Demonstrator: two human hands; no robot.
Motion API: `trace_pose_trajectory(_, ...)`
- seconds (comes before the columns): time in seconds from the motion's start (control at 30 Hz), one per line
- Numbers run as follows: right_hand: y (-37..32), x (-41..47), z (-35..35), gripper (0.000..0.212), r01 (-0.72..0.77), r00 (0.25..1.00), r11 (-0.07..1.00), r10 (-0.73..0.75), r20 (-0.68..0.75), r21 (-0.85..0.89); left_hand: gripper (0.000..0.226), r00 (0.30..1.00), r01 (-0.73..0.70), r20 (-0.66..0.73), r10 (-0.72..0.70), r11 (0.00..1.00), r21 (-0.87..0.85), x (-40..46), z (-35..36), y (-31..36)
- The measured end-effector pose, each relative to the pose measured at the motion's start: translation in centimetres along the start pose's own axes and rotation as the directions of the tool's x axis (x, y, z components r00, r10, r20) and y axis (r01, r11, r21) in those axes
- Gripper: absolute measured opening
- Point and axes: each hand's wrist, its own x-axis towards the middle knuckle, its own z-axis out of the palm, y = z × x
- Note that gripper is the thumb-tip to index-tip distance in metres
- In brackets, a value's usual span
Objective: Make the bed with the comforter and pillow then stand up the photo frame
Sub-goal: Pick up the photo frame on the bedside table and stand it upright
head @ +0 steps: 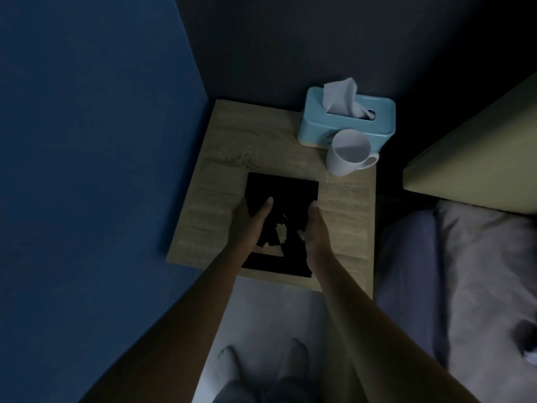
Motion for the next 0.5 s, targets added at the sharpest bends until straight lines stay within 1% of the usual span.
trace_pose_trajectory(0.1, -0.6, -1.2, -0.4, 0.066, 0.001, 0.997, 0.983, -0.014, 0.073, 0.184, 0.101, 1.0, 0.007, -0.009, -0.008, 0.997, -0.083, 0.2, -1.1, 0.3)
trace_pose_trajectory(0.13, -0.7, -1.6, -0.6, 0.067, 0.0, 0.996, 0.974, -0.021, 0.089, 0.225, 0.103, 1.0, 0.01, -0.011, -0.011, 0.992, -0.122, -0.1, -1.5, 0.8)
trace_pose_trajectory(0.23, -0.9, -2.9, -1.0, 0.077, -0.01, 0.992, 0.958, -0.027, 0.122, 0.286, 0.104, 0.996, 0.084, -0.017, -0.093, 0.959, -0.272, 0.3, -2.3, 1.3)
trace_pose_trajectory(0.33, -1.5, -4.2, -1.4, 0.077, 0.041, 0.995, 0.954, -0.066, 0.078, 0.297, 0.094, 0.992, 0.118, 0.025, -0.12, 0.888, -0.444, 0.4, -2.6, 1.5)
trace_pose_trajectory(0.4, -1.8, -4.9, -1.6, 0.062, 0.092, 0.994, 0.965, -0.105, 0.04, 0.244, 0.092, 0.992, 0.119, 0.025, -0.123, 0.86, -0.496, 0.0, -2.6, 1.7)
trace_pose_trajectory(0.43, -1.9, -5.3, -1.4, 0.053, 0.115, 0.993, 0.978, -0.114, -0.015, 0.176, 0.09, 0.994, 0.109, 0.041, -0.103, 0.854, -0.508, -0.2, -2.5, 1.7)
trace_pose_trajectory(0.47, -2.0, -5.6, -1.3, 0.048, 0.14, 0.987, 0.987, -0.133, -0.091, 0.083, 0.088, 0.995, 0.102, 0.061, -0.083, 0.849, -0.519, -0.7, -2.5, 2.1)
trace_pose_trajectory(0.5, -2.0, -5.7, -1.3, 0.051, 0.158, 0.973, 0.987, -0.162, -0.165, -0.037, 0.086, 0.996, 0.089, 0.07, -0.061, 0.846, -0.525, -0.9, -2.5, 2.3)
